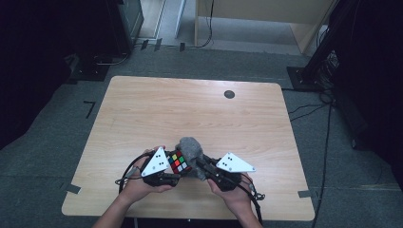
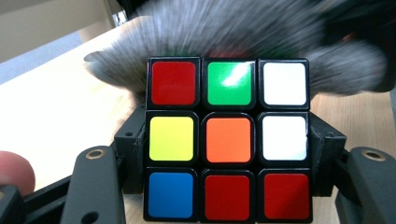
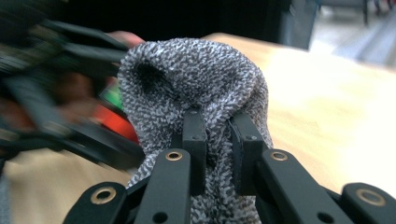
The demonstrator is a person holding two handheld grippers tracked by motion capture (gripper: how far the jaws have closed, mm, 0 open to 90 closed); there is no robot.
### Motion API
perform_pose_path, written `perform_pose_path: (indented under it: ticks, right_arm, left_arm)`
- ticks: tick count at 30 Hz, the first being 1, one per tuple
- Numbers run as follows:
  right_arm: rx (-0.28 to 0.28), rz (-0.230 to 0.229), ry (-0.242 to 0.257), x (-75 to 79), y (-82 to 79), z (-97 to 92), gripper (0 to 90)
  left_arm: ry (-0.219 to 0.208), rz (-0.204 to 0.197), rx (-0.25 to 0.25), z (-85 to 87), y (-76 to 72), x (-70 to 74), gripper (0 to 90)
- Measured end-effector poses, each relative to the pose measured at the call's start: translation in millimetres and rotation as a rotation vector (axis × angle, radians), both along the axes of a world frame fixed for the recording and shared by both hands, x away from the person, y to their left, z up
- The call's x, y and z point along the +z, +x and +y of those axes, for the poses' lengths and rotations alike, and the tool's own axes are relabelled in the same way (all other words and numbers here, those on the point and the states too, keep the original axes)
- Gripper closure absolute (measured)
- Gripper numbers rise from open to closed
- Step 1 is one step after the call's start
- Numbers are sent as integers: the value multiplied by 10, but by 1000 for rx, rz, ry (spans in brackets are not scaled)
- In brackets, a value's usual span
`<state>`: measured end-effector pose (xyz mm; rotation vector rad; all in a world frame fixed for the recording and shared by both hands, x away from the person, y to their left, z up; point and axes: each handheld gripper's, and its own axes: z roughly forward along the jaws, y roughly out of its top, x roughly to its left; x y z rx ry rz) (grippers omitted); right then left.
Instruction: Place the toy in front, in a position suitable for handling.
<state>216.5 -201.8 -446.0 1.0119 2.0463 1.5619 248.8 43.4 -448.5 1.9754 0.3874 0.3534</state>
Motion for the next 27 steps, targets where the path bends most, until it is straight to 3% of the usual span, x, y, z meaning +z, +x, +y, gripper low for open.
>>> perform_pose_path:
  ticks: [1, 2, 3, 6, 8, 10, 16, 19, 22, 27]
  right_arm:
    - [0, 0, 0, 0, 0, 0, 798]
    - [-19, 61, 32, -58, 50, -71, 800]
    - [-13, 65, 51, -53, 52, -77, 800]
    - [46, 26, 113, 56, -15, -24, 800]
    - [88, -12, 127, 130, -78, 36, 800]
    - [83, -28, 104, 141, -93, 69, 800]
    - [-6, 74, 94, -8, 43, -71, 802]
    - [39, 14, 115, 84, -41, -12, 801]
    - [61, -35, 88, 152, -97, 59, 799]
    - [-9, 31, 52, 16, 28, -34, 800]
  left_arm:
    - [0, 0, 0, 0, 0, 0, 341]
    - [-17, 8, -3, 18, 8, 7, 341]
    - [-25, 10, -5, 25, 10, 9, 341]
    - [-27, 13, -17, 16, 9, 7, 341]
    - [-17, 7, -29, -4, -4, -1, 341]
    - [-5, -8, -26, -13, -20, 0, 341]
    - [-33, -12, -19, 32, -15, 24, 342]
    - [-38, -16, -28, 18, -29, 26, 342]
    - [-21, -17, -25, -2, -37, 22, 342]
    - [-16, -13, -14, 0, -32, 21, 342]
